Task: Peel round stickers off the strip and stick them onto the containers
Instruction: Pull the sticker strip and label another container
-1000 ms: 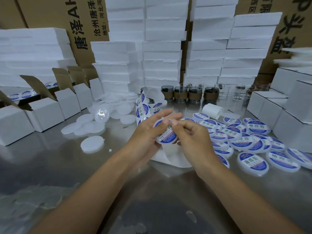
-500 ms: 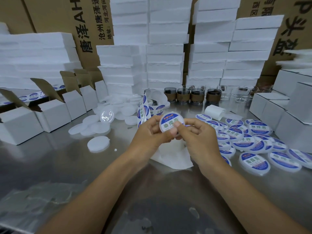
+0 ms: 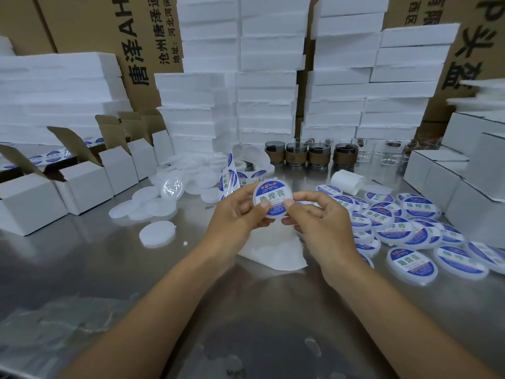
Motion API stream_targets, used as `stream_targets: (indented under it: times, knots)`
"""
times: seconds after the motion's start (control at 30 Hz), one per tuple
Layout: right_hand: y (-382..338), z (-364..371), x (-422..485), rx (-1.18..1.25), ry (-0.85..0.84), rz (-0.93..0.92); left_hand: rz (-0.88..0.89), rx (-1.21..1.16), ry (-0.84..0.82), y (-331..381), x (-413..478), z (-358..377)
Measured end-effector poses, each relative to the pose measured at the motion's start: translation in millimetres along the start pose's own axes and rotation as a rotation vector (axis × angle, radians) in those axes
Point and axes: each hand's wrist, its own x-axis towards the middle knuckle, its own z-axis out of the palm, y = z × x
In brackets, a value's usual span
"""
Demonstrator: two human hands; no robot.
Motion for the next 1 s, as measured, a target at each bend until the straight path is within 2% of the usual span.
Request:
stream_targets:
  times: [0.2, 0.27, 0.33, 0.4, 0.47, 0.53, 0.63, 0.73, 0.83, 1.0]
  knots:
    - [3, 0, 0, -0.173, -0.066, -0.122, -0.005, 0.035, 0.026, 5, -3, 0]
    - [4, -3, 5, -0.17, -0.027, -0.135, -0.013, 0.023, 0.06, 8, -2, -2]
    - [6, -10, 10, -0.186, 0.047, -0.147, 0.024, 0.095, 0.166, 9, 1, -9]
    - [8, -21, 16, -0.247, 0.133, -0.178, 0.07, 0.26, 0.336, 10, 3, -21]
    - [11, -33, 22, -0.357, 0.198, -0.203, 0.072, 0.522, 0.515, 7, 3, -34]
    - [14, -44, 26, -0.428, 0.251, -0.188, -0.041, 0.797, 0.643, 3, 2, -49]
    - [18, -54, 30, -0.535, 0.326, -0.141, -0.392, 1.081, 0.62, 0, -2, -61]
    - [21, -59, 32, -0.661, 0.367, -0.101, -0.566, 1.1, 0.55, -2, -5, -64]
    - [21, -62, 33, -0.765, 0.415, -0.074, -0.526, 1.167, 0.525, -5, -8, -68]
    - [17, -59, 29, -0.908, 0.469, -0.103, -0.35, 1.043, 0.626, -7, -8, -70]
